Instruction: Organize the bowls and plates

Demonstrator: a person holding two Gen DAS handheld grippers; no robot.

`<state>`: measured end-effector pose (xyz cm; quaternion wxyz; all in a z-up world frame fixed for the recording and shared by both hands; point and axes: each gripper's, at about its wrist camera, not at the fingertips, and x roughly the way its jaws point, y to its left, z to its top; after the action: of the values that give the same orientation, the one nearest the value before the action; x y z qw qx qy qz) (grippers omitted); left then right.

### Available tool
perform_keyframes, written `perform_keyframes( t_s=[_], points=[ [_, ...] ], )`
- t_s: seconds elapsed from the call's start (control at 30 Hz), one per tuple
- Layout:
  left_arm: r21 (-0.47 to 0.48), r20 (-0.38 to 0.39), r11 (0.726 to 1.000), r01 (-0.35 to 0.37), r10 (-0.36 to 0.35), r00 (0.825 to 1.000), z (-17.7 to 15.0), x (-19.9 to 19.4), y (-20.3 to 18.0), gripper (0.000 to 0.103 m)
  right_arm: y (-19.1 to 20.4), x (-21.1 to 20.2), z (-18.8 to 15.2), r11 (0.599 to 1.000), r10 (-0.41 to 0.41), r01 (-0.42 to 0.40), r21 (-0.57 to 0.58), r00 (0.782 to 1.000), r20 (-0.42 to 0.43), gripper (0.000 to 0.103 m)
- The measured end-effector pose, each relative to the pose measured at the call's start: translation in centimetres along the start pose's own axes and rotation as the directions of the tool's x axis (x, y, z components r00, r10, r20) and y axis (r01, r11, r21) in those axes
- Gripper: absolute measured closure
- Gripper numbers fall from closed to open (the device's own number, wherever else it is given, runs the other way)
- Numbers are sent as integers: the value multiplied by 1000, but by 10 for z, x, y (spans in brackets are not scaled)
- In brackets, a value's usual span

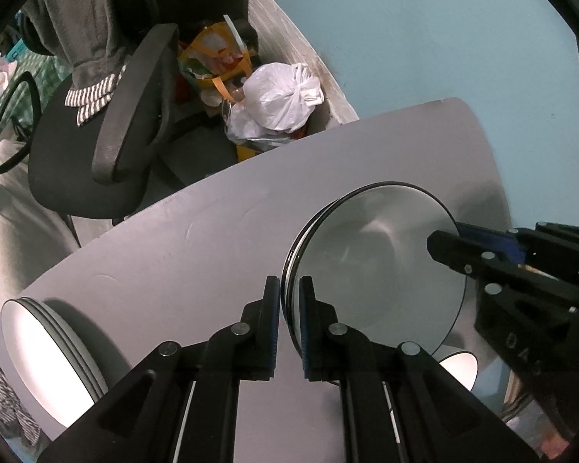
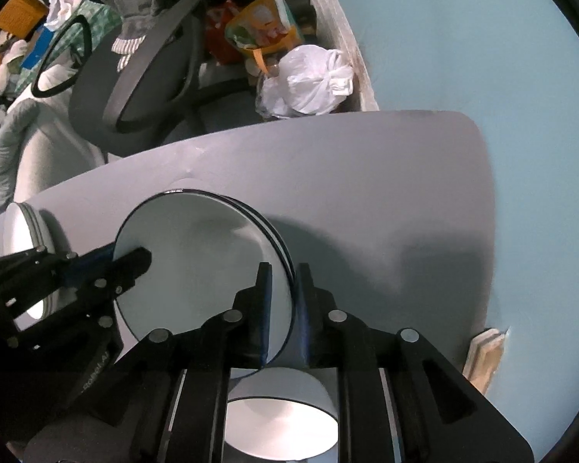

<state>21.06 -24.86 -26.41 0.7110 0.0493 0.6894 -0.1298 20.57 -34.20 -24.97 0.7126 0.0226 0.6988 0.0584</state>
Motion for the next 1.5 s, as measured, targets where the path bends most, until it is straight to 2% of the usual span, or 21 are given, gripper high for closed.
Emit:
perform_keyframes(
  t_s=[0.07,0.23,0.33,0.4,0.47,0.63,0.77,0.97,1.03,1.23,1.37,1.5],
  points=[
    [-2,3,1000,-2,2,1000,0,-1,1,94,-1,-1,1,1000,6,-6,-2,1000,-1,89],
    [-9,43,1000,-19,19,999,-3,-12,5,74,-1,-3,-1,1000,-11,11,-6,1000,7,89],
    [-5,68,999,-34,34,997,-7,-20,6,69,-1,-6,-5,1000,-25,25,-1,999,22,88],
    [2,83,999,-38,38,996,-10,-27,7,64,-1,-11,-7,999,-34,34,4,999,37,78],
    [4,104,999,-44,43,994,-14,-34,7,59,-1,-18,-10,999,-45,44,8,997,62,73],
    [-12,145,1000,-17,18,989,-26,-53,11,52,1,-37,-20,998,-53,51,21,991,122,67],
    [-12,168,1000,-1,3,986,-35,-72,10,51,4,-56,-30,998,-63,59,33,982,176,63],
    [6,264,1000,3,-4,965,-55,-111,5,43,8,-96,-49,997,-72,58,56,956,285,48],
    [25,296,1000,-3,-4,955,-62,-124,3,36,7,-106,-55,997,-69,52,64,948,310,47],
    [69,341,998,3,-26,940,-76,-149,-2,33,5,-133,-78,995,-55,21,98,929,366,42],
    [93,359,996,8,-41,932,-84,-160,-8,32,7,-140,-91,994,-73,37,101,922,379,42],
    [123,385,992,-11,-38,922,-95,-167,-16,25,7,-150,-104,993,-83,40,114,913,399,42]
  ],
)
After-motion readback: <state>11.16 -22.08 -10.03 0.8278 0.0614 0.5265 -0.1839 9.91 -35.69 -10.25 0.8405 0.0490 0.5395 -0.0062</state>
